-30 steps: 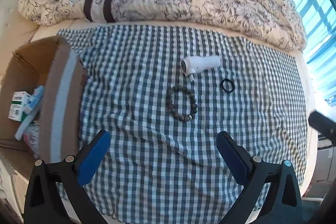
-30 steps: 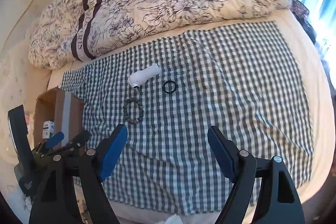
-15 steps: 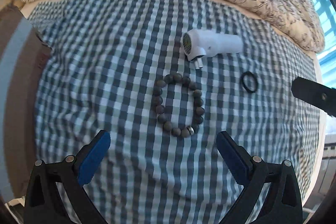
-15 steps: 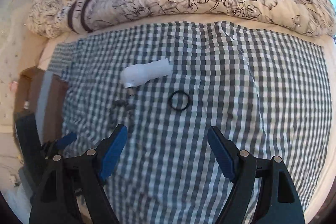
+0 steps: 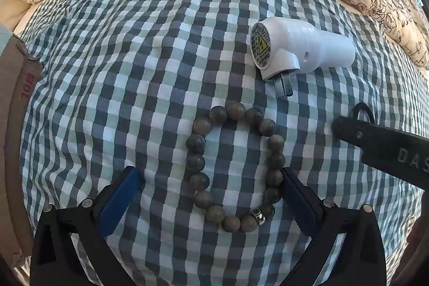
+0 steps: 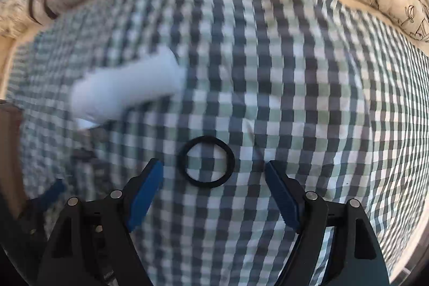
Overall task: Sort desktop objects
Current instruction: 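Grasp the bead bracelet with the left gripper while the right grasps the black hair tie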
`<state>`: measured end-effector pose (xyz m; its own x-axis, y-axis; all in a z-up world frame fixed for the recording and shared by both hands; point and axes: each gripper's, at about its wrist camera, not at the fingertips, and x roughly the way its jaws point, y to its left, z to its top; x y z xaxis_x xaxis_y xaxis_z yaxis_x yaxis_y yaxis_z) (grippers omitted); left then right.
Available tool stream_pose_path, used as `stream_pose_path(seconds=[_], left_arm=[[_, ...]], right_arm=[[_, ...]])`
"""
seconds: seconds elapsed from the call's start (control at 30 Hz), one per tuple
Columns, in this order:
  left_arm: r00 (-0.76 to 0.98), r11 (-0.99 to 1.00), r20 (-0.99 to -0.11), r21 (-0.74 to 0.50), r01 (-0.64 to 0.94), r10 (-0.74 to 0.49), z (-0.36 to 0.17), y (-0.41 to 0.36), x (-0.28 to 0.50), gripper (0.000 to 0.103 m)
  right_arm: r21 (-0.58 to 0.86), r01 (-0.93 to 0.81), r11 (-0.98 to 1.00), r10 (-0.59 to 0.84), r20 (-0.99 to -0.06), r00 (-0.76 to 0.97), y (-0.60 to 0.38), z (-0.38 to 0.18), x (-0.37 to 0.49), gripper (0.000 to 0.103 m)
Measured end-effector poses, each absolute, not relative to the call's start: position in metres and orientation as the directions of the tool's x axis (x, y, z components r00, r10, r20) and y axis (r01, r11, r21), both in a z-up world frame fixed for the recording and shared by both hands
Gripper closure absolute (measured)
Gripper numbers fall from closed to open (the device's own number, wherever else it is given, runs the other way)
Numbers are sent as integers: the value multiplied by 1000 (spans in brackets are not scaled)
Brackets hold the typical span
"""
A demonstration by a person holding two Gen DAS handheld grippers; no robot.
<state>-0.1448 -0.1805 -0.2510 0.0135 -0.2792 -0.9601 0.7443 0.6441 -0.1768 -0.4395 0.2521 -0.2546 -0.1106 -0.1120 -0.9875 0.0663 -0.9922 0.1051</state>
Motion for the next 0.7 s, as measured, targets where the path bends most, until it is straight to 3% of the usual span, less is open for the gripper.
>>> stream_pose_path(seconds=[0.17, 0.23, 0.37, 0.47, 0.53, 0.63, 0.7], left_arm=[[-40, 631, -953, -230, 740, -301, -251, -174, -139, 0], [-42, 624, -953, -229, 747, -299, -250, -173, -140, 0], [-40, 622, -952, -230, 748, -304, -249, -169, -141, 0], [-35, 637, -949, -236, 734, -312, -245, -163, -139, 11], [-29, 657, -944, -250, 711, -328, -241, -156, -134, 32], [-28, 674, -937, -271, 687, -348, -236, -147, -127, 56], [-34, 684, -934, -286, 671, -357, -234, -139, -122, 65]], right_arm=[[112, 52, -992, -116, -990, -82, 252, -259, -443, 19], [164, 63, -984, -168, -984, -54, 251, -263, -447, 1], [125, 110, -986, -131, -990, -47, 241, -267, -445, 0], [145, 86, -986, -151, -986, -73, 247, -263, -442, 2], [134, 57, -989, -139, -986, -94, 254, -258, -440, 16], [146, 4, -989, -146, -982, -116, 271, -250, -436, 44], [165, -32, -986, -159, -978, -136, 285, -244, -434, 86]])
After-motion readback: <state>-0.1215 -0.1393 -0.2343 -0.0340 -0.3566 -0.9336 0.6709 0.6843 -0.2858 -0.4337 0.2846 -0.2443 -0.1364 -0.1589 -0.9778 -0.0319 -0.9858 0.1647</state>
